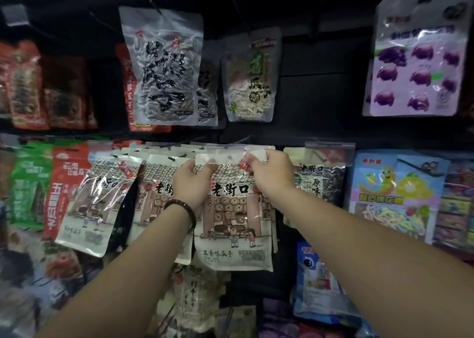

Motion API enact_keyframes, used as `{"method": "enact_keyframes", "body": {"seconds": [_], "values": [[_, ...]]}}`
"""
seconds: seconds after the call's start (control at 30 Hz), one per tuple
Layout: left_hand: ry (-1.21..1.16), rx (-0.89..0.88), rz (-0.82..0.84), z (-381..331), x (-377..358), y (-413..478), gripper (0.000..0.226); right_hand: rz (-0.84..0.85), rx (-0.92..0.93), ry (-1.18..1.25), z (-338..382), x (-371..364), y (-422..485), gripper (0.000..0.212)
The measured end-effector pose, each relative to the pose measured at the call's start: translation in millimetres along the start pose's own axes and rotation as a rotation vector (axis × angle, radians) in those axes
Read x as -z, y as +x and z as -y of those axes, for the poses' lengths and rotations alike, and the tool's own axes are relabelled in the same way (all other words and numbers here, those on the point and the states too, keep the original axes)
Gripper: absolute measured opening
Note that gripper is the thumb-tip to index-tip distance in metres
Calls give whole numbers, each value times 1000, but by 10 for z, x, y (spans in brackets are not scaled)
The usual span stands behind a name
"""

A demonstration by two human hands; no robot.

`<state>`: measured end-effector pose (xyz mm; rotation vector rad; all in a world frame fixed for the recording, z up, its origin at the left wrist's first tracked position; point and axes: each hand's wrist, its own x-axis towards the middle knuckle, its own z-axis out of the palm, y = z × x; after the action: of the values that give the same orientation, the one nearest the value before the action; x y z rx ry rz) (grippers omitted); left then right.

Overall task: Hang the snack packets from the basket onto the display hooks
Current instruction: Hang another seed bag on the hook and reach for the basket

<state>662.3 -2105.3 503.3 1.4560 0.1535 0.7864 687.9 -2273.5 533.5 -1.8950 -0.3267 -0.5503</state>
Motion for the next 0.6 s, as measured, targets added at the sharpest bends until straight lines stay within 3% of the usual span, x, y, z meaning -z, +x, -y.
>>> {"method": "enact_keyframes", "body": {"seconds": [0.23, 0.43, 0.6], "values": [[137, -39, -21, 101, -110, 143, 71, -5, -57, -23, -105, -26, 114, 39], [289, -12, -105, 86, -209, 95, 62, -5, -44, -259, -167, 56, 156, 51], [295, -64, -185, 54, -201, -114, 53, 49, -6, -475, -115, 203, 93, 46]]}}
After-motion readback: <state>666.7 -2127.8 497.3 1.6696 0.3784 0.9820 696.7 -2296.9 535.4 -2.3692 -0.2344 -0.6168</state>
